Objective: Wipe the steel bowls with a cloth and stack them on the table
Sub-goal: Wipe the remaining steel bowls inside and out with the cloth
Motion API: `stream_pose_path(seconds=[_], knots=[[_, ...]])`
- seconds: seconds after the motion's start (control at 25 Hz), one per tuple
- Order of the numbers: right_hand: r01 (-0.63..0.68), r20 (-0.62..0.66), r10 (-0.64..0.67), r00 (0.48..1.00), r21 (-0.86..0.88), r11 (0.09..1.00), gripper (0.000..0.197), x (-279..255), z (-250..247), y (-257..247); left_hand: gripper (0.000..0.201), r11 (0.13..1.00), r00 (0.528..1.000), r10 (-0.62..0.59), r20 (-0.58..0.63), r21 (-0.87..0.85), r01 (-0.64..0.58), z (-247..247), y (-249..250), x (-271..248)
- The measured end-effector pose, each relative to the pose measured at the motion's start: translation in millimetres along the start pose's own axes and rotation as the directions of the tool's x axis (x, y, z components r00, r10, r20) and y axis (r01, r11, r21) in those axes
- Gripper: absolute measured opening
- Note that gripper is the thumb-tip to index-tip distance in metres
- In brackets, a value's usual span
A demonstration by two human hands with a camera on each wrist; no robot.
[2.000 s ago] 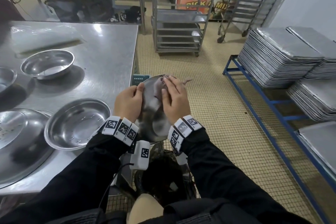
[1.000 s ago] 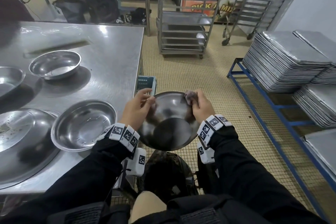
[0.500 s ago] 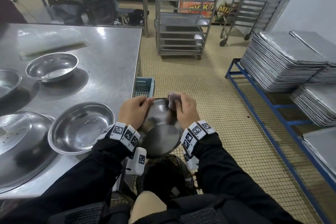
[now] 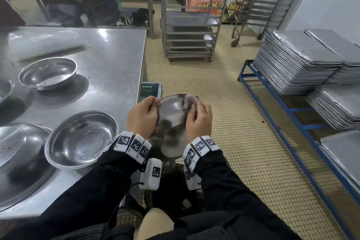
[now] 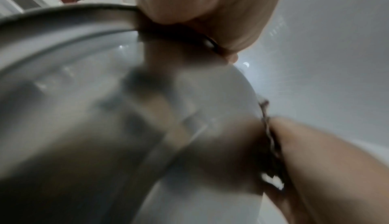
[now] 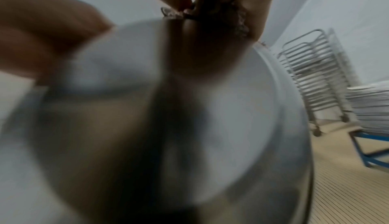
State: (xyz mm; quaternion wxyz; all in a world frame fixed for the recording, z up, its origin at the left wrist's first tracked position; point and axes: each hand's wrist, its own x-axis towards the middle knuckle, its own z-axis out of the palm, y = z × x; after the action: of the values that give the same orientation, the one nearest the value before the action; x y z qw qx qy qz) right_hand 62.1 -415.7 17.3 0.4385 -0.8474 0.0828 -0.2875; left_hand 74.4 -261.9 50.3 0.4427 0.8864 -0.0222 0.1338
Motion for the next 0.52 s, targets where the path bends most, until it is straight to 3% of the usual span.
stream_pose_path(seconds=[0.12, 0.24, 0.36, 0.44, 0.52], knots=[[-0.318, 0.066, 0.319, 0.945, -0.020, 0.948, 0.026, 7, -8, 41, 0.028, 0.999, 0.999, -0.024, -0.044, -0.043, 0.022, -2, -2, 2], [-0.353, 0.038, 0.354, 0.934, -0.050, 0.934, 0.025, -1, -10, 54, 0.031, 0.995, 0.994, -0.077, -0.082, -0.066, 0.072, -1, -6, 6], [-0.189, -0.086, 0.196, 0.977, 0.081, 0.979, 0.022, 1, -17, 18, 0.029, 0.990, 0.988, -0.113, -0.101, -0.095, 0.104, -1, -6, 7], [0.046, -0.027, -0.044, 0.999, 0.080, 0.996, 0.026, 5, -13, -12, 0.027, 0.990, 0.990, -0.111, -0.090, -0.101, 0.102, 1, -2, 5], [0.261, 0.112, -0.251, 0.962, -0.085, 0.962, 0.035, 5, 1, -29, 0.028, 0.992, 0.992, -0.094, -0.088, -0.092, 0.086, 2, 4, 4]])
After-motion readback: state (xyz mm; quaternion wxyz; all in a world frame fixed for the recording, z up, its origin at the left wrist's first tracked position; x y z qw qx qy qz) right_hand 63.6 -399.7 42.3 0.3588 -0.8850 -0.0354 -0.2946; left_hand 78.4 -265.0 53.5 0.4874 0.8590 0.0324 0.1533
